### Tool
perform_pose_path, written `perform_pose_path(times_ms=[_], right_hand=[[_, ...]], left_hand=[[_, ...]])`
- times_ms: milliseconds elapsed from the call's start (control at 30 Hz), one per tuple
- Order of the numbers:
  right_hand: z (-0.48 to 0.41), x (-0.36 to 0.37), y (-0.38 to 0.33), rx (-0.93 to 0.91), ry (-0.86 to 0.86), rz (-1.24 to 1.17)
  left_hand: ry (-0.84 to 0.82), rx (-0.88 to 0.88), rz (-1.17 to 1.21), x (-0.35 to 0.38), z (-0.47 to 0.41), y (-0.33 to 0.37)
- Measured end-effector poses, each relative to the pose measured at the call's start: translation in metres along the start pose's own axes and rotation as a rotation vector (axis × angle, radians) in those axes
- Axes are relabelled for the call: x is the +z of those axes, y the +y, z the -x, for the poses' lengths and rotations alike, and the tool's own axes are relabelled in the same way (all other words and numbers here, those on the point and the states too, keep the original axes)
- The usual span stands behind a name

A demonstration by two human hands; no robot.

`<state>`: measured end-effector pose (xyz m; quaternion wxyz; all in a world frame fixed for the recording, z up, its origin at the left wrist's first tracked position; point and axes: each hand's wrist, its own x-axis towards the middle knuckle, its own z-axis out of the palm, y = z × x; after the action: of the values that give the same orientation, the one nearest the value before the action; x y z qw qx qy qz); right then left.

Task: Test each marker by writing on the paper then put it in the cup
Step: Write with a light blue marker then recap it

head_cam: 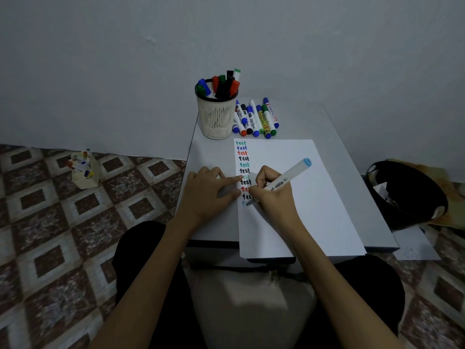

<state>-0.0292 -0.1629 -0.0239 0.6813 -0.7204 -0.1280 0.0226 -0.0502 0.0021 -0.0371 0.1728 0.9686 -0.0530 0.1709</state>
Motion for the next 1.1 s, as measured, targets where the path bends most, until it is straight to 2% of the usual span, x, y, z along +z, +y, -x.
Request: perform_pose_path(times_ms=[167, 500, 700, 1100], right_hand=[[-0.0008, -0.0022, 0.0022, -0.028, 0.086, -0.013], [-0.0013, -0.0023, 0.0019, -0.007, 0.051, -0.024], [-0.0003, -0.0024, 0.0028, -0.041, 0.121, 0.002], [-0.0014, -0.0025, 0.0009, -0.033, 0.079, -0.005]], left_hand=[[-0.007, -0.004, -0.004, -0.0007, -0.0006, -0.0002], [0.021, 0.008, 0.022, -0.0004, -0.0009, -0.0009], [0.026, 0.019, 0.025, -0.0001, 0.0002, -0.0024], [0.015, 0.029, 0.026, 0.0009, -0.0003, -0.0011]])
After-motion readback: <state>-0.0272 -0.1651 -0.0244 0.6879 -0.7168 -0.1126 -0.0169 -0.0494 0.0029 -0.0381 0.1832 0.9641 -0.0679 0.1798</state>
